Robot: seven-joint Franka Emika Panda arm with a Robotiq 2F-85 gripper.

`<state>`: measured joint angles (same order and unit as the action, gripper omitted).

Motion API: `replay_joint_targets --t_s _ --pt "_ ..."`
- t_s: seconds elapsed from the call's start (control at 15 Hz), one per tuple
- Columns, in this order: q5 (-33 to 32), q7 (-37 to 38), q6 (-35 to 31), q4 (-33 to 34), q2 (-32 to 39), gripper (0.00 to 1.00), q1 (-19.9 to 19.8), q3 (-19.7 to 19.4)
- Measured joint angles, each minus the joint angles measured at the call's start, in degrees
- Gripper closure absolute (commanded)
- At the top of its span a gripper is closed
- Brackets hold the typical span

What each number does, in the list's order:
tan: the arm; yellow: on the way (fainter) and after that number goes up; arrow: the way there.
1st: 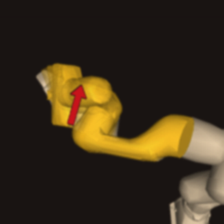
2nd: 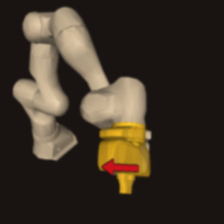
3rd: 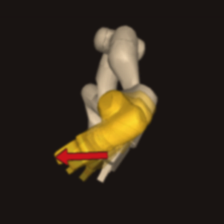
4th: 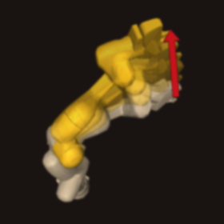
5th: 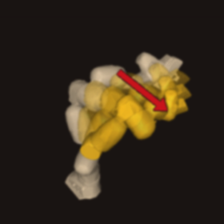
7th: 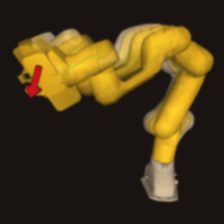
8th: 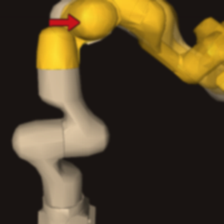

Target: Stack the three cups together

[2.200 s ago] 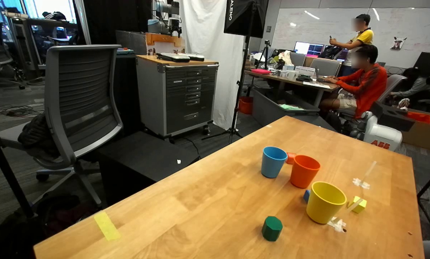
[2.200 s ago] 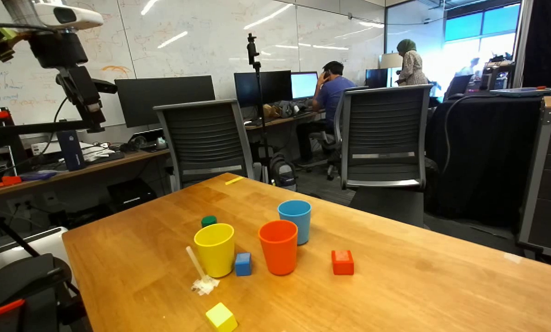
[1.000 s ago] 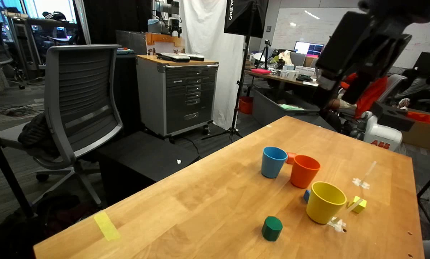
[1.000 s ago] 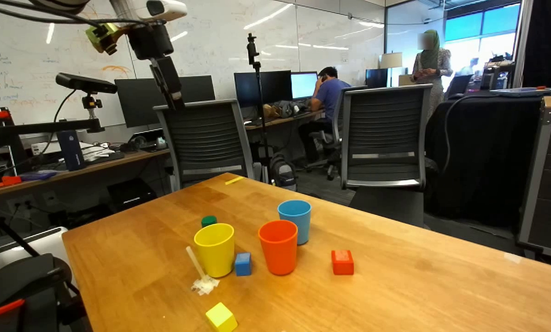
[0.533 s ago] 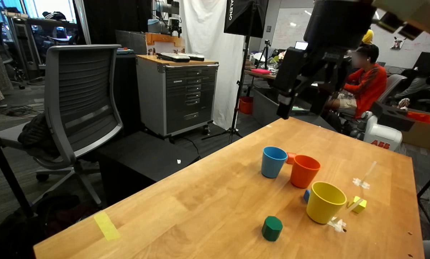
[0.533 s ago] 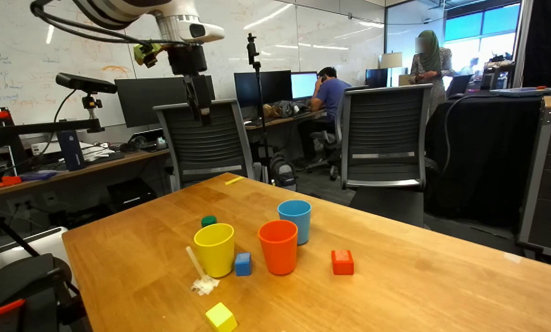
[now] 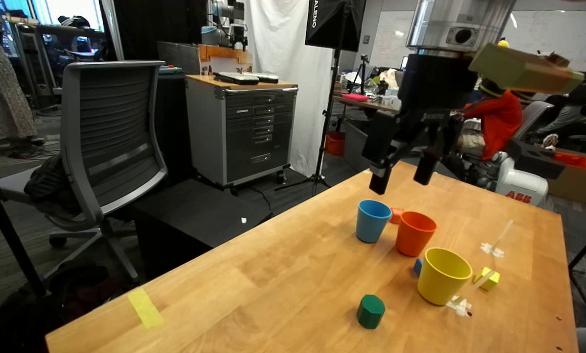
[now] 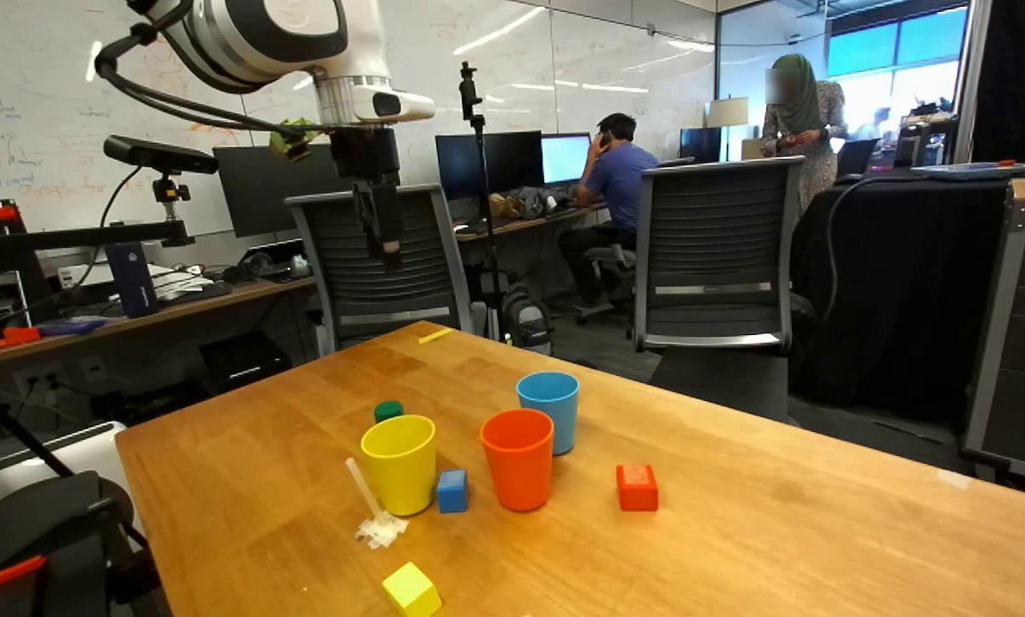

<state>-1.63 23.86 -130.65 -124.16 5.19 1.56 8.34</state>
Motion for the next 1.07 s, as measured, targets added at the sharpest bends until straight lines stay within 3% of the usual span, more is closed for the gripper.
replay_joint_targets --t_s 1.07 --pt "-0.2 -0.2 -7.5 -11.0 0.0 0.00 -0.2 -6.1"
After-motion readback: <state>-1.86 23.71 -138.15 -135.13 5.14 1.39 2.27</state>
